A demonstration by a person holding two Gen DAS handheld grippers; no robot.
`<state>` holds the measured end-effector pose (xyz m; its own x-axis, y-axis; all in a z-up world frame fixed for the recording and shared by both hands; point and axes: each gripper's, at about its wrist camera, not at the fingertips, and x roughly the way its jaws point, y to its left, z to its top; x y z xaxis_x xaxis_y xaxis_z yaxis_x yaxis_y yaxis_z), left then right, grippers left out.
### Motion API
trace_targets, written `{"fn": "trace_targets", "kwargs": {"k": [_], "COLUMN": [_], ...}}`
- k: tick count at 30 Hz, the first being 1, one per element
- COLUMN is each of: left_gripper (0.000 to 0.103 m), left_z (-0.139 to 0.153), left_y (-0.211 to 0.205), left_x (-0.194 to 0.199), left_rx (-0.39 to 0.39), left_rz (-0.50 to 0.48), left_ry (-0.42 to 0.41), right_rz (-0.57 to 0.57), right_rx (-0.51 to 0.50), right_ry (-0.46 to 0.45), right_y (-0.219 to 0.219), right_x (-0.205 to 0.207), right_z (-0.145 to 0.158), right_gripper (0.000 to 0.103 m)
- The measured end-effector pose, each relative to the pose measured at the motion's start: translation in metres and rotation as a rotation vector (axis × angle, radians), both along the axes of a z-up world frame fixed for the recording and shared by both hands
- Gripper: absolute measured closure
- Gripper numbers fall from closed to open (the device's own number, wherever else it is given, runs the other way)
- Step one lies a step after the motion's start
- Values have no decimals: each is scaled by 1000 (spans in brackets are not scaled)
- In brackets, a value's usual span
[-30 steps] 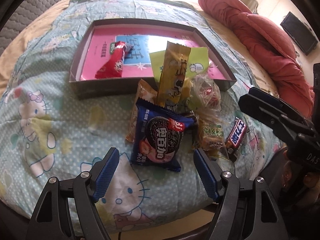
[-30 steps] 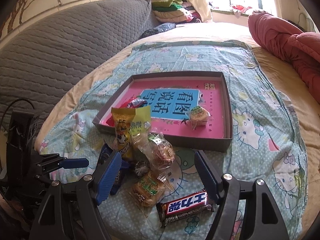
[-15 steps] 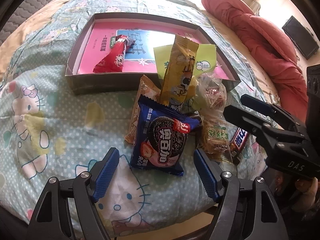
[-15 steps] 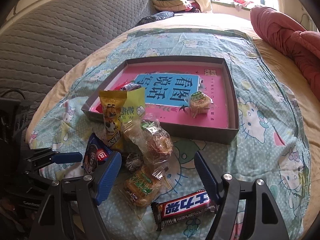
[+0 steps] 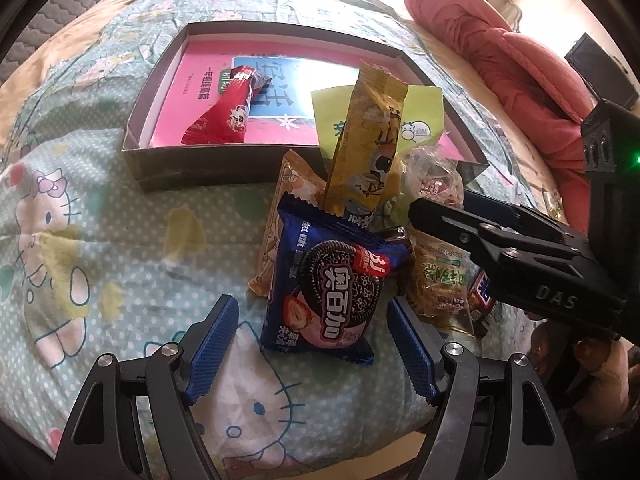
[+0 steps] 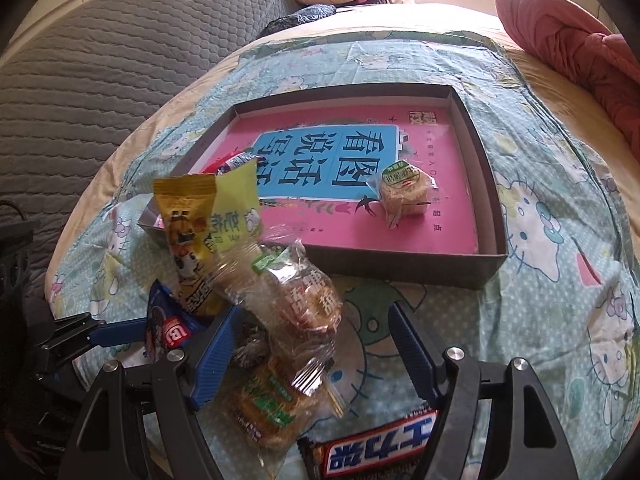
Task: Organize snacks
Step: 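Move the left gripper back to the blue biscuit pack, then grasp the blue biscuit pack with the left gripper and lift it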
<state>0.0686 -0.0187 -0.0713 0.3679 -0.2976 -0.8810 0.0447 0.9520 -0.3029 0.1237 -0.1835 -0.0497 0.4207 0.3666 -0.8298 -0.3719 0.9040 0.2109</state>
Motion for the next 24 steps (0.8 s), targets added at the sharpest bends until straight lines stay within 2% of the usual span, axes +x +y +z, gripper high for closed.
{"fn": "trace_targets", "kwargs": {"k": [4,8,14,22,24], "left_gripper": [25,25,25,25,33], "left_z": [-3,-4,-5,-5,-4], "left_y": [0,0,-1,-3,-3], "left_x": [3,4,5,5,4], "left_rx": [5,4,11,11,9], "left_rz": [-1,3,-1,-6,-3], "left_ry": [5,4,2,-17,-21], "right_rz": [4,27,53,29,20], "right_rx": [13,4,-20,38,44], "right_ry": [3,-19,-45,-41,-37], "right_y": [0,5,13,2,0], "right_x": [3,2,1,3,3], "right_z": [-2,-1,-1,7,8], "right_gripper": [42,49,53,55,55]}}
